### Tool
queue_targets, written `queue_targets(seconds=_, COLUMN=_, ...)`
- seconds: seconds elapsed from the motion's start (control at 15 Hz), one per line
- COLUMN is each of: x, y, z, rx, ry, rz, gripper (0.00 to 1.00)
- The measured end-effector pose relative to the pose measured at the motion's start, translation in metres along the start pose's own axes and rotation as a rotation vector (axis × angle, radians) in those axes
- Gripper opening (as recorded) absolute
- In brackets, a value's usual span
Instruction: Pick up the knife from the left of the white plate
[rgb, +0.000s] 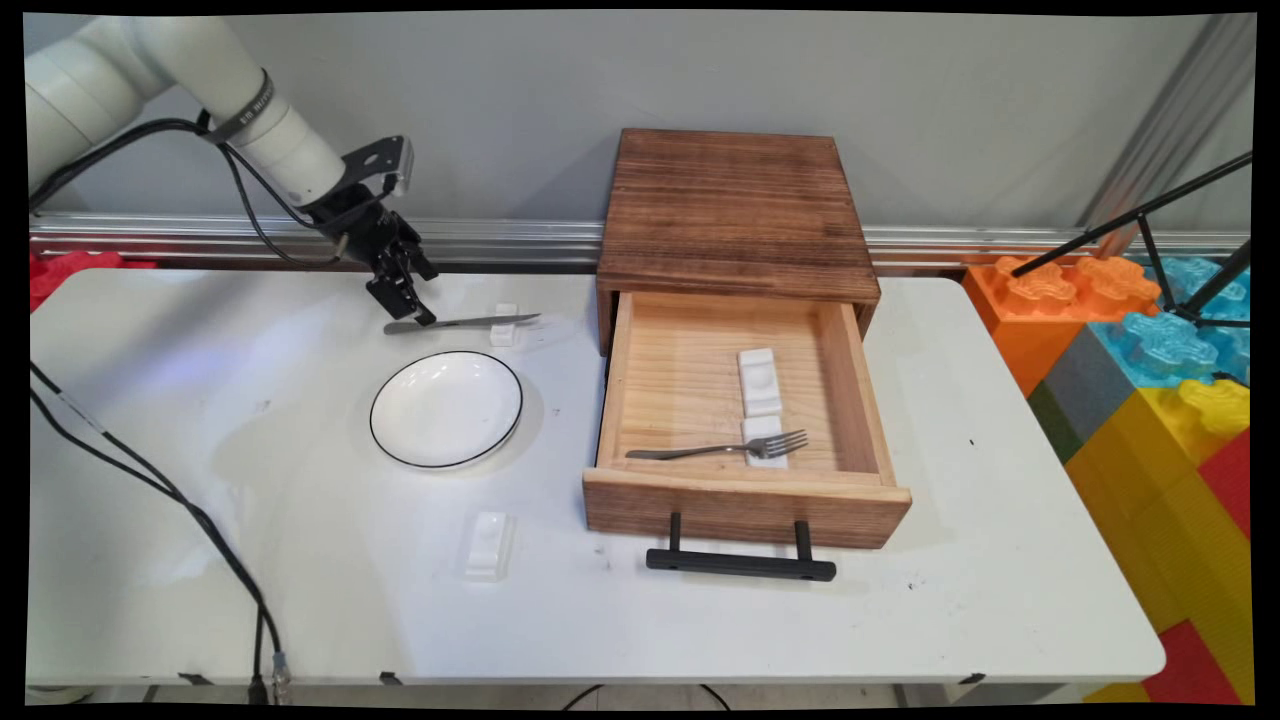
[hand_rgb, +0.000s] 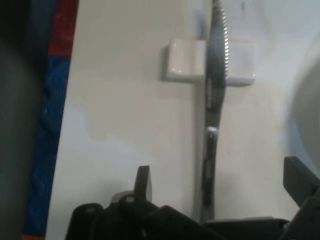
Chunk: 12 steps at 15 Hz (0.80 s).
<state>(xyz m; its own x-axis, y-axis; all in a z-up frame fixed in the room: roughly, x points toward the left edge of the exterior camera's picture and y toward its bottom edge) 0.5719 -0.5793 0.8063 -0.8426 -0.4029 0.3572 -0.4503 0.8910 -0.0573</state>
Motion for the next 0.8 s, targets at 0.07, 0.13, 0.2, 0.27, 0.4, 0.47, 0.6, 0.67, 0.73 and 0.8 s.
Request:
queue_targets(seconds=0.07, x=-0.001, y=-0.002, z=0.005, rx=0.002, ry=0.0, rz=-0.003, gripper=1.0)
queue_targets(seconds=0.13, x=-0.002, y=-0.004, z=0.008, rx=0.003, ry=0.001, rz=-0.004, gripper=1.0)
queue_targets(seconds=0.2, x=-0.002, y=-0.006, z=0.012, rx=0.002, ry=0.001, rz=-0.005, gripper=1.0)
queue_targets(seconds=0.27, x=-0.003, y=-0.007, z=0.015, rx=0.001, ry=0.002, rz=-0.005, gripper=1.0)
queue_targets(seconds=0.4, x=-0.005, y=-0.009, z=0.021, rx=-0.003, ry=0.003, rz=-0.006, gripper=1.0)
queue_targets(seconds=0.47, x=-0.005, y=-0.01, z=0.023, rx=-0.004, ry=0.004, rz=-0.006, gripper=1.0)
queue_targets(seconds=0.6, x=-0.006, y=-0.011, z=0.028, rx=-0.007, ry=0.004, rz=-0.005, gripper=1.0)
queue_targets(seconds=0.67, x=-0.007, y=-0.011, z=0.029, rx=-0.008, ry=0.005, rz=-0.005, gripper=1.0)
queue_targets(seconds=0.73, x=-0.007, y=-0.011, z=0.031, rx=-0.01, ry=0.007, rz=-0.004, gripper=1.0)
queue_targets(seconds=0.8, x=-0.007, y=-0.011, z=0.032, rx=-0.012, ry=0.008, rz=-0.003, gripper=1.0)
